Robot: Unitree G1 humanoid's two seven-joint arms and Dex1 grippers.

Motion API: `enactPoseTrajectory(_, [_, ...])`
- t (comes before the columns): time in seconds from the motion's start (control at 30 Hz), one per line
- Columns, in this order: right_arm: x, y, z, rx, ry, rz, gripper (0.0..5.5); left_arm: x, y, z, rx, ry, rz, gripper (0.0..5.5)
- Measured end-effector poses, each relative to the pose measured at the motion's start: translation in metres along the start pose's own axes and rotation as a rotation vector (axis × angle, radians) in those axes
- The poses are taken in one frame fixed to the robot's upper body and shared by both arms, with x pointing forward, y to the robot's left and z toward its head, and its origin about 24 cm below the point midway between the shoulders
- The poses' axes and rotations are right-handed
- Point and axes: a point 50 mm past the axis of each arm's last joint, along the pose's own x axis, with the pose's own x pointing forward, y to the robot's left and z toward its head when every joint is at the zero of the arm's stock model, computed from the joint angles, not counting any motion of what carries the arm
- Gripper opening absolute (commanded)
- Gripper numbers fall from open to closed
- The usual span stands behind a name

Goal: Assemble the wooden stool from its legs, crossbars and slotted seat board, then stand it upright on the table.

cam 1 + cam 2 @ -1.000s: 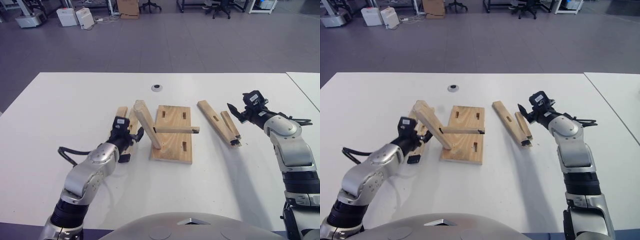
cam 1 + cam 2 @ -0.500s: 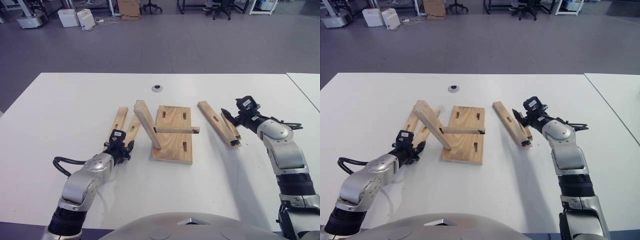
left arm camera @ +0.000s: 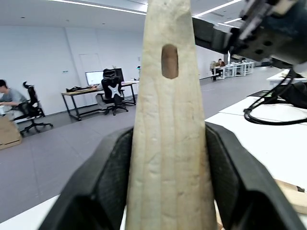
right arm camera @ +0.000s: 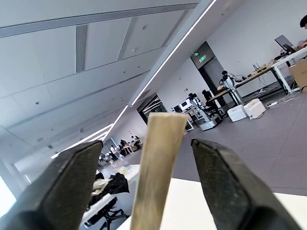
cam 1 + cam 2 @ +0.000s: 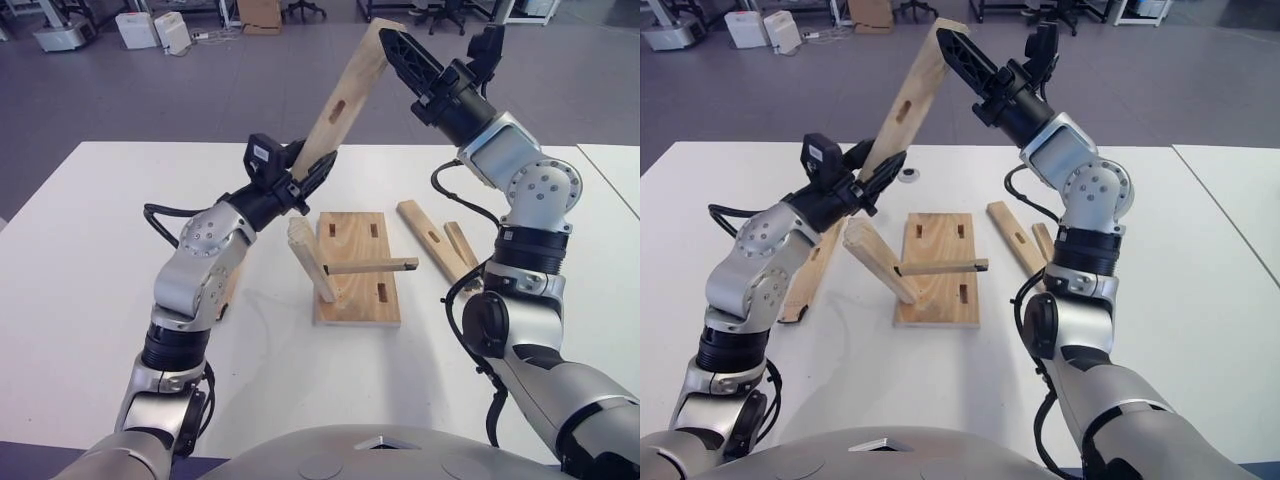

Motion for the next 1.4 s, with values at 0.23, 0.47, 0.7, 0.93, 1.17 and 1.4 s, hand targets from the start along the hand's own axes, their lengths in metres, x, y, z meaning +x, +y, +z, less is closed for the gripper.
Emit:
enactPoseTrajectory(0.23, [0.002,0.002,-0.001,0.044,0.078,0.005,1.56,0.003,-0.002,0.002,0.087,-0.036,-0.093,2.12])
enactPoseTrajectory(0.47, [-0.039,-0.004,0.004,-0.022,0.069,-0.051,1.00,-0.001,0.009,0.006,0.199,-0.041,-0.125,3.07])
enactPoseTrajectory(0.7, [-0.157,-0.011,-0.038,0.034,-0.036,-0.481,1.00,-0.035,0.024,0.004,0.090,-0.039,0.018,4.09])
enactPoseTrajectory(0.93, [-0.200,0.004,-0.055,0.020,-0.071,-0.749,1.00,-0.042,0.015,0.018,-0.067,-0.120,0.057,4.36])
enactPoseTrajectory(1.17, [-0.201,0.007,-0.051,-0.016,-0.008,-0.763,1.00,-0.042,0.012,0.020,-0.078,-0.116,0.056,4.36])
enactPoseTrajectory(1.4, [-0.191,0.011,-0.037,-0.193,0.056,-0.779,1.03,-0.043,0.013,0.023,-0.078,-0.130,0.087,4.36])
